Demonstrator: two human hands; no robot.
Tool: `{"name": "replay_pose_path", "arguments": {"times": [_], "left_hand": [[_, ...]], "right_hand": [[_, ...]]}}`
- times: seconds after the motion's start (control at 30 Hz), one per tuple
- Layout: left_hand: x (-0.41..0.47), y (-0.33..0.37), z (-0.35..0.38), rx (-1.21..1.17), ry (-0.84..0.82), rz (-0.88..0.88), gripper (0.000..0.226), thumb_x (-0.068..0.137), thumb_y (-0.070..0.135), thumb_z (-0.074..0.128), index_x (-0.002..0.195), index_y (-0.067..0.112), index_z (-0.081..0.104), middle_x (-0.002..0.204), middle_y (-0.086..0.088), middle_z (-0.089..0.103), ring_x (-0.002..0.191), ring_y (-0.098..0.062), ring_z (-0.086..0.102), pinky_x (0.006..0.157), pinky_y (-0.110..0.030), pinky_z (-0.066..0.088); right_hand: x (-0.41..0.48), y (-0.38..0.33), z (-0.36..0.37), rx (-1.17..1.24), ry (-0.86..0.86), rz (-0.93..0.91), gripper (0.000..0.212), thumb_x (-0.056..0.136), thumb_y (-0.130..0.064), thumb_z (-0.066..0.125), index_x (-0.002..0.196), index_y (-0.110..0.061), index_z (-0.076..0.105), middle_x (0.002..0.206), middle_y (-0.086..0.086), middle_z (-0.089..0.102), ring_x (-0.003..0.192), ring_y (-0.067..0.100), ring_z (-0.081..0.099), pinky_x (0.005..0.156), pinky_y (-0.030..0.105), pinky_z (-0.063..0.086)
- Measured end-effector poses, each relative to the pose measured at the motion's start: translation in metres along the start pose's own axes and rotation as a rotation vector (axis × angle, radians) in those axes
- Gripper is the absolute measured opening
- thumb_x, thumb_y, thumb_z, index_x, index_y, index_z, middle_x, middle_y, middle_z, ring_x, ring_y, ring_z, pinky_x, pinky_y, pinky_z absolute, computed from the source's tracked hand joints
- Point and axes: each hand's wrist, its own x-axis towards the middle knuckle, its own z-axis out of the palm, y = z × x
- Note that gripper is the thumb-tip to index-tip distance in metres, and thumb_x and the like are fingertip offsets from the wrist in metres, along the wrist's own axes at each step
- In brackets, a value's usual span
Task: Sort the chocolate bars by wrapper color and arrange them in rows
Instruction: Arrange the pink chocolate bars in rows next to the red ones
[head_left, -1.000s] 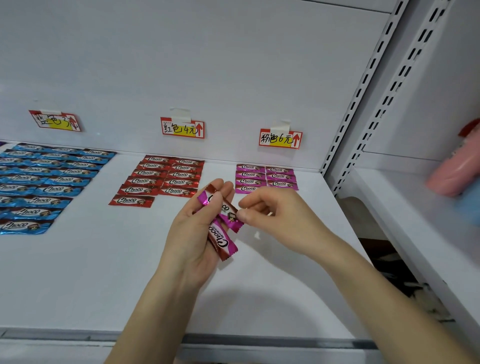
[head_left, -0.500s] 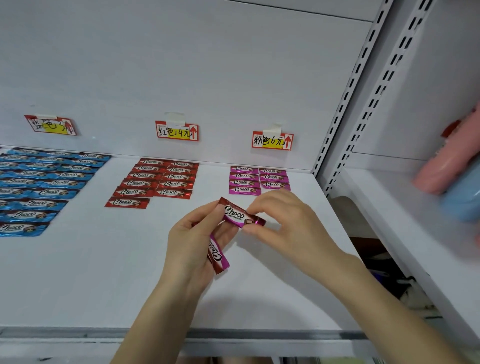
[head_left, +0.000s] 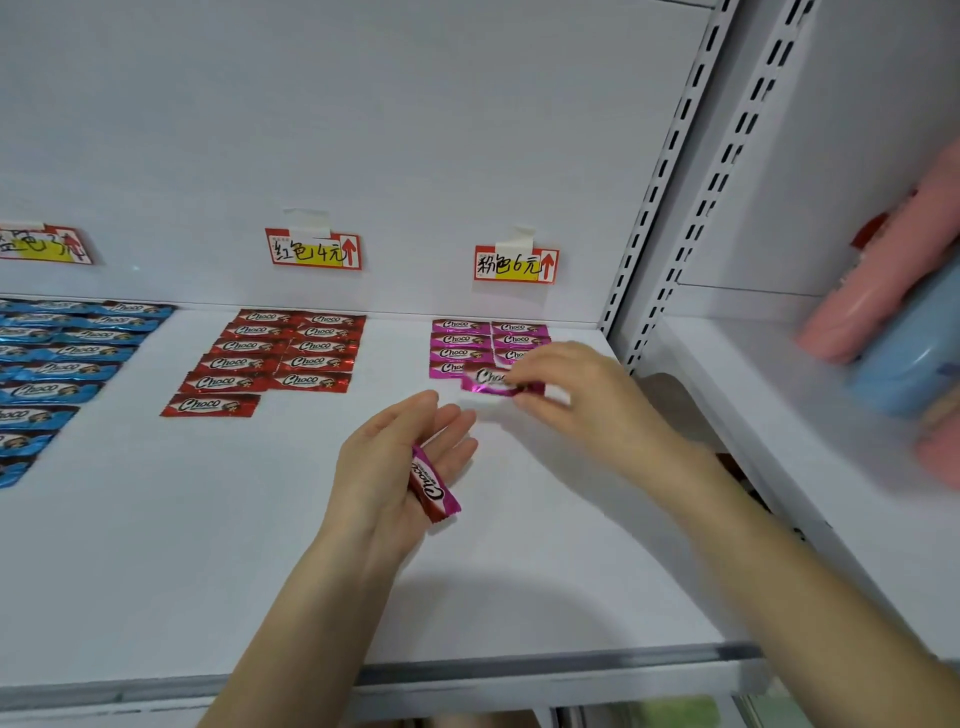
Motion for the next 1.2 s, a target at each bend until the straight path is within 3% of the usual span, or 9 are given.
{"name": "replay_pose_path", "arguments": {"times": [0.07, 0.17, 0.37, 0.6, 1.2], "left_hand": [[0.003, 0.0, -0.003, -0.022, 0.012, -0.069, 0.019, 0.09, 0.011, 0.059, 0.107, 0.003, 0.062, 0.1, -0.016, 0.071, 0.082, -0.025, 0.072, 0.074, -0.037, 0.057], [0.003, 0.001, -0.004, -0.038, 0.0, -0.122, 0.02, 0.091, 0.011, 0.058, 0.108, 0.003, 0.063, 0.1, -0.016, 0.071, 0.082, -0.024, 0.072, 0.072, -0.036, 0.056], [0.005, 0.003, -0.004, -0.04, 0.017, -0.156, 0.018, 0.089, 0.013, 0.059, 0.104, 0.006, 0.065, 0.097, -0.014, 0.073, 0.079, -0.023, 0.072, 0.077, -0.036, 0.054], [0.007, 0.004, -0.004, -0.04, 0.024, -0.176, 0.017, 0.088, 0.014, 0.06, 0.102, 0.006, 0.066, 0.093, -0.012, 0.074, 0.074, -0.021, 0.073, 0.082, -0.037, 0.053], [0.006, 0.004, -0.005, -0.07, 0.021, -0.163, 0.017, 0.088, 0.012, 0.06, 0.103, 0.005, 0.065, 0.092, -0.014, 0.073, 0.071, -0.021, 0.073, 0.076, -0.036, 0.055]], "right_hand": [[0.011, 0.024, -0.005, 0.019, -0.082, 0.155, 0.016, 0.082, -0.008, 0.067, 0.097, -0.008, 0.071, 0.098, 0.005, 0.068, 0.089, 0.016, 0.055, 0.083, 0.026, 0.041], [0.025, 0.047, -0.004, 0.046, -0.174, 0.277, 0.016, 0.083, -0.005, 0.064, 0.098, -0.006, 0.07, 0.099, 0.005, 0.067, 0.088, 0.013, 0.053, 0.075, 0.016, 0.035], [0.036, 0.065, 0.007, -0.032, -0.324, 0.308, 0.017, 0.085, -0.007, 0.061, 0.1, -0.005, 0.069, 0.103, 0.005, 0.066, 0.098, 0.019, 0.056, 0.082, 0.022, 0.037], [0.034, 0.07, 0.006, -0.078, -0.293, 0.255, 0.016, 0.086, -0.007, 0.059, 0.098, -0.004, 0.069, 0.102, 0.008, 0.066, 0.099, 0.022, 0.055, 0.09, 0.035, 0.039], [0.034, 0.066, 0.016, -0.096, -0.276, 0.191, 0.015, 0.087, -0.006, 0.057, 0.09, 0.004, 0.067, 0.093, 0.017, 0.066, 0.092, 0.029, 0.055, 0.085, 0.041, 0.04]]}}
